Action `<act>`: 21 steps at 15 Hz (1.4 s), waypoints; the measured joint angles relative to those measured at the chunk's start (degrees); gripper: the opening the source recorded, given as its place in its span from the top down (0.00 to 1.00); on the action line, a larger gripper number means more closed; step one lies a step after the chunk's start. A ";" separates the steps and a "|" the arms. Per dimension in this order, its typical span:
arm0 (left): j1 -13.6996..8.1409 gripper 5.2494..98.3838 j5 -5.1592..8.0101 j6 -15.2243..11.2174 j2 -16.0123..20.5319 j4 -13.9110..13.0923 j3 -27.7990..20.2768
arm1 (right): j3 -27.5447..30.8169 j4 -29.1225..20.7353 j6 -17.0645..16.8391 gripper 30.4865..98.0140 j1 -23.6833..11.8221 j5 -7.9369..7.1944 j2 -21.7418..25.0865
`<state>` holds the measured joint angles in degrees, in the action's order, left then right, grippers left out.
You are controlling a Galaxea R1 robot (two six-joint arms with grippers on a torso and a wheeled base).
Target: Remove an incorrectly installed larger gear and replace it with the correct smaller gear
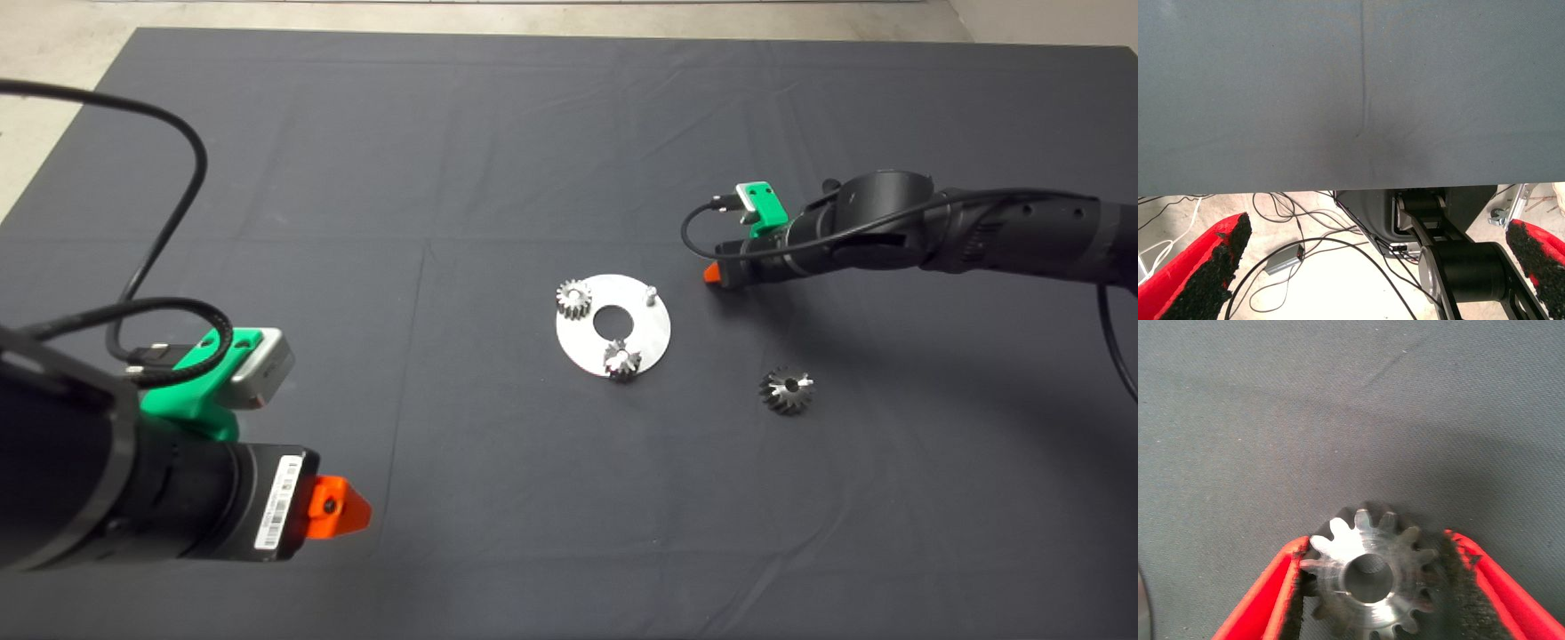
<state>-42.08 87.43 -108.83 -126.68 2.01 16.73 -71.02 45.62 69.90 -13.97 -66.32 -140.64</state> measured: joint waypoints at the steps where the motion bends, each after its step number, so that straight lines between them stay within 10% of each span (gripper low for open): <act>1: 0.00 0.01 0.00 0.00 0.00 0.00 0.00 | 0.00 0.00 0.00 0.76 0.02 0.13 0.01; 17: 0.02 0.01 -0.02 0.00 0.00 -0.01 0.00 | 3.54 -0.02 -0.04 0.84 -0.20 -0.52 0.16; 21: 0.02 0.01 -0.04 0.00 -0.02 -0.01 0.00 | 9.40 -0.62 -0.24 0.84 -5.09 -0.96 -0.69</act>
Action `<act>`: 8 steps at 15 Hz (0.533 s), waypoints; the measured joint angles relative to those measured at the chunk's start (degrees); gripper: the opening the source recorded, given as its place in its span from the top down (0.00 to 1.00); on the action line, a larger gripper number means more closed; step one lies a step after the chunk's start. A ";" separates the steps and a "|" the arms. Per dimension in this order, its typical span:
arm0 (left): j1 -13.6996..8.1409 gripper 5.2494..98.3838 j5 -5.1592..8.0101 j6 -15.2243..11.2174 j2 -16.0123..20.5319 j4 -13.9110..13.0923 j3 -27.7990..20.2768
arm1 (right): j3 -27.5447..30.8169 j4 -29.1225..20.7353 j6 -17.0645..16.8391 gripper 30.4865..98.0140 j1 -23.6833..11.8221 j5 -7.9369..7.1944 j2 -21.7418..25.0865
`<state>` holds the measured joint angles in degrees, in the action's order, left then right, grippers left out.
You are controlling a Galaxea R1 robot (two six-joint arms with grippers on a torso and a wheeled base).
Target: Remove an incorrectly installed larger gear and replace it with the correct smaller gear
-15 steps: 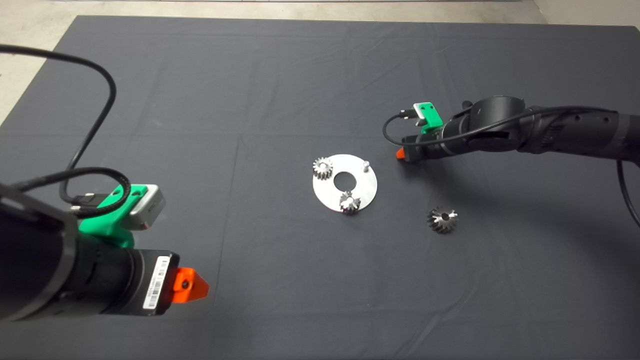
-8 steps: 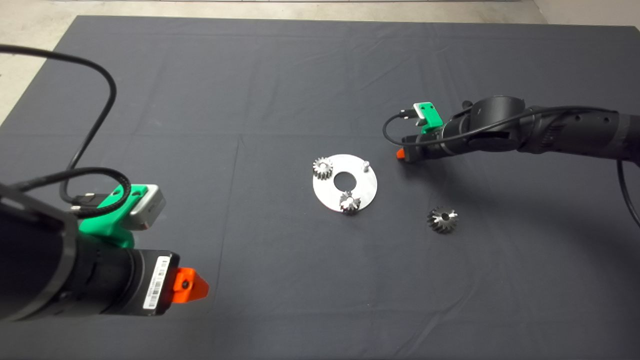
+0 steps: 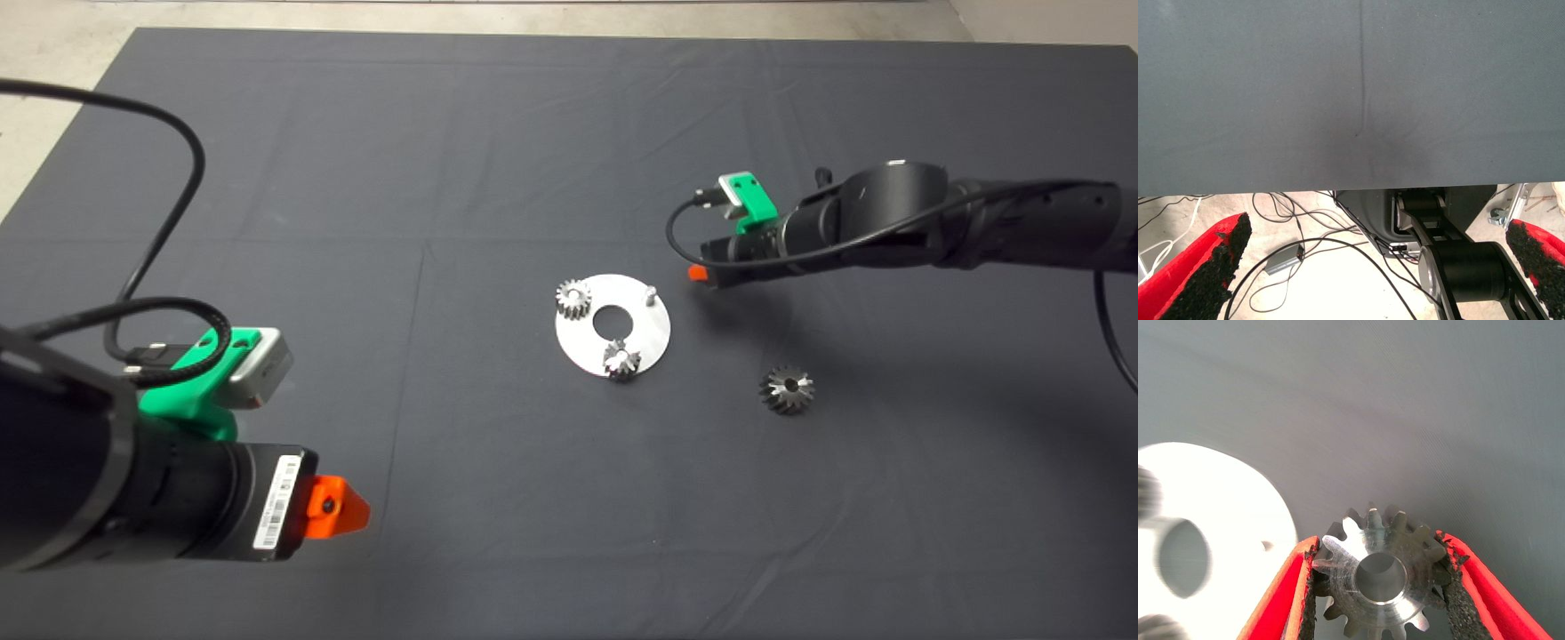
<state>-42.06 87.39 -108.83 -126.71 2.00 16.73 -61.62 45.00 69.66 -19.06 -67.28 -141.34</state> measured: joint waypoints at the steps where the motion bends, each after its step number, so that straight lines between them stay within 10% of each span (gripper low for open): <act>1: 0.00 0.01 0.01 0.00 0.02 0.00 0.00 | 1.20 -0.66 -0.15 0.84 -1.20 0.09 -0.29; 8: 0.00 0.01 0.01 -0.05 0.04 0.00 -0.02 | 1.65 -8.40 -3.18 0.84 -4.03 -2.62 -4.39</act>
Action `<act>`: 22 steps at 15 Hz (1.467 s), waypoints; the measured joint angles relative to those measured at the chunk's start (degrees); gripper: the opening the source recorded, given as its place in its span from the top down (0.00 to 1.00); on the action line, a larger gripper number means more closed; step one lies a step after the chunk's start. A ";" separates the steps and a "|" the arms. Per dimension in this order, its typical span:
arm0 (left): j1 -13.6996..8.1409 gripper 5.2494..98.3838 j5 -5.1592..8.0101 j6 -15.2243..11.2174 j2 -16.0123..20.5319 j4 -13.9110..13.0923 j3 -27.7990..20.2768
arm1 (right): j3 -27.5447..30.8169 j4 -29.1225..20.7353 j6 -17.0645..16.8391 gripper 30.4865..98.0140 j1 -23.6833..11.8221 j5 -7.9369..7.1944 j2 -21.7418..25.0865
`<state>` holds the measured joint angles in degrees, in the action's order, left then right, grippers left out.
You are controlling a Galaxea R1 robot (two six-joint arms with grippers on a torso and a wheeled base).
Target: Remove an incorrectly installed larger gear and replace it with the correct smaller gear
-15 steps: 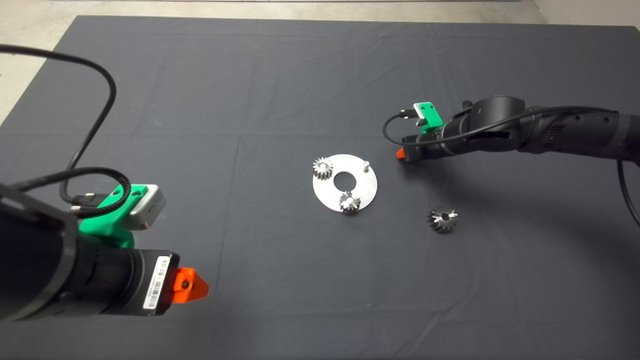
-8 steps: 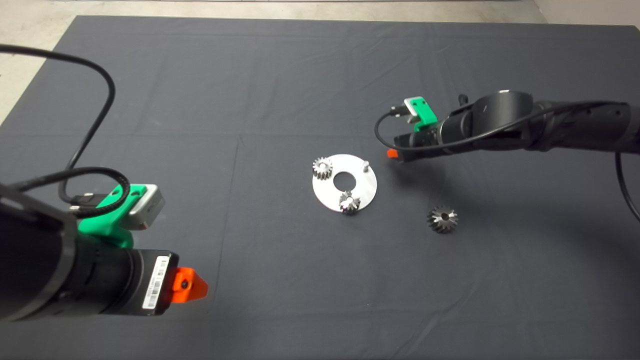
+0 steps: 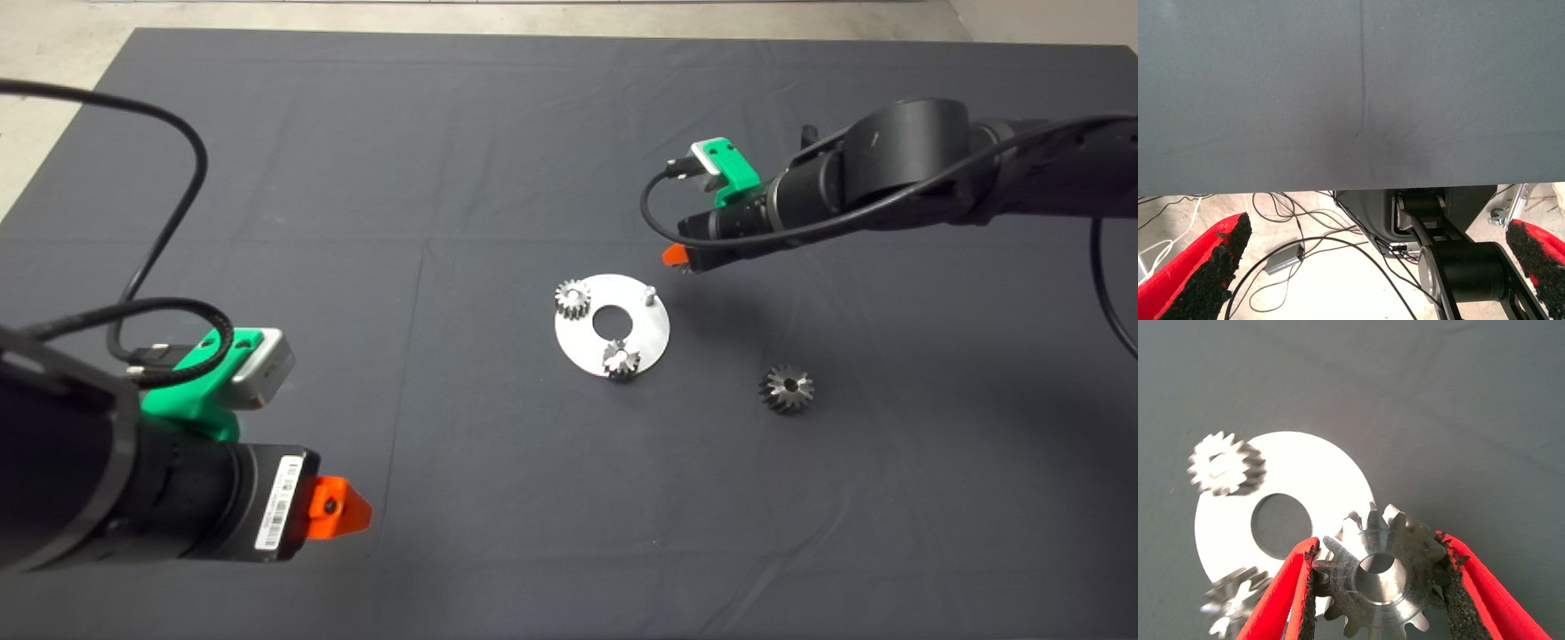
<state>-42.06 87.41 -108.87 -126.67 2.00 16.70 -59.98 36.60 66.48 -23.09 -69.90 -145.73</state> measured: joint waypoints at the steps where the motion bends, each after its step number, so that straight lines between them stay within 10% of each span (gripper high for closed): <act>1: 0.00 0.01 0.00 0.00 0.00 0.00 0.00 | -0.09 -0.49 -0.68 0.84 0.07 -2.08 -1.52; 7: -0.01 0.01 0.02 -0.02 0.00 0.00 0.00 | -2.15 -1.35 -3.41 0.84 0.24 -5.97 -3.95; 22: 0.30 0.01 0.00 0.06 0.03 -0.03 0.02 | -5.23 -1.43 -4.10 0.84 2.91 -6.34 -5.57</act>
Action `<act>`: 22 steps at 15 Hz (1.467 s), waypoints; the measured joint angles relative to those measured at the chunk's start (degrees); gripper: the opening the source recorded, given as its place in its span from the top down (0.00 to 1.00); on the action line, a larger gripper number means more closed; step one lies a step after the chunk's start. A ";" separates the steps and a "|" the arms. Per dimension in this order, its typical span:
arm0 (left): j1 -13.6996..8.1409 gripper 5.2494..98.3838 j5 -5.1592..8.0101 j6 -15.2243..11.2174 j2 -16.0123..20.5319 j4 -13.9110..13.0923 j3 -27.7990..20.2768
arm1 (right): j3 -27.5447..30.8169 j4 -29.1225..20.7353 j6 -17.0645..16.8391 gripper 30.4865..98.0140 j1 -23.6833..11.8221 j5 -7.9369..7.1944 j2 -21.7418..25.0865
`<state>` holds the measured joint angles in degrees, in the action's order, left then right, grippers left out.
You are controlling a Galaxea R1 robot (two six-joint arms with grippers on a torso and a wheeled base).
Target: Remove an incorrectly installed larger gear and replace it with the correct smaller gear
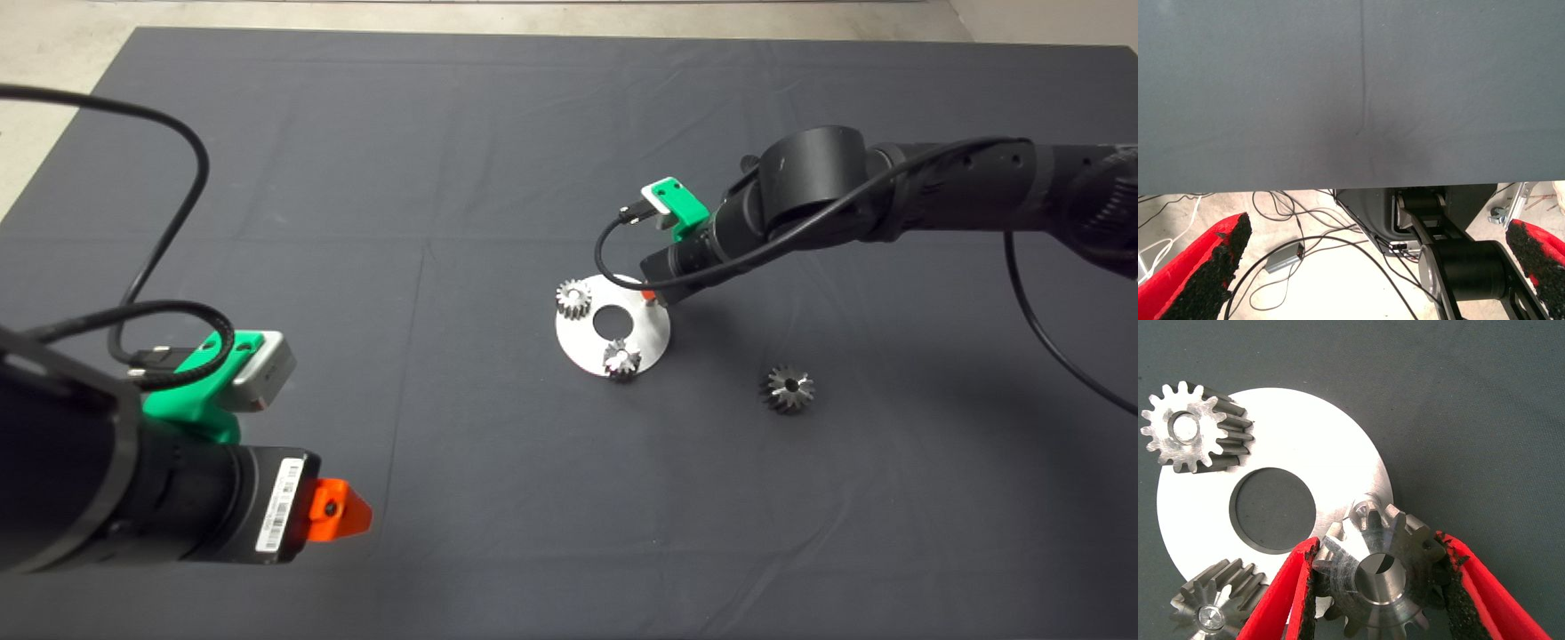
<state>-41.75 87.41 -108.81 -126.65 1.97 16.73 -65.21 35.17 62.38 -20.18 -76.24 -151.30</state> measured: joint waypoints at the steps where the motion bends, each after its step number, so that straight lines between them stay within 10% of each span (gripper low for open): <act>1: 0.00 0.01 0.00 0.00 0.02 0.00 -0.01 | -0.44 0.07 -0.20 0.84 0.02 0.02 0.00; 22: 0.31 0.01 0.02 0.00 0.16 -0.02 -0.02 | -1.00 3.04 -0.17 0.85 1.65 0.44 -0.49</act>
<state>-41.45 87.43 -108.81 -126.49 1.95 16.70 -66.21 38.21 62.21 -18.53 -75.80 -151.79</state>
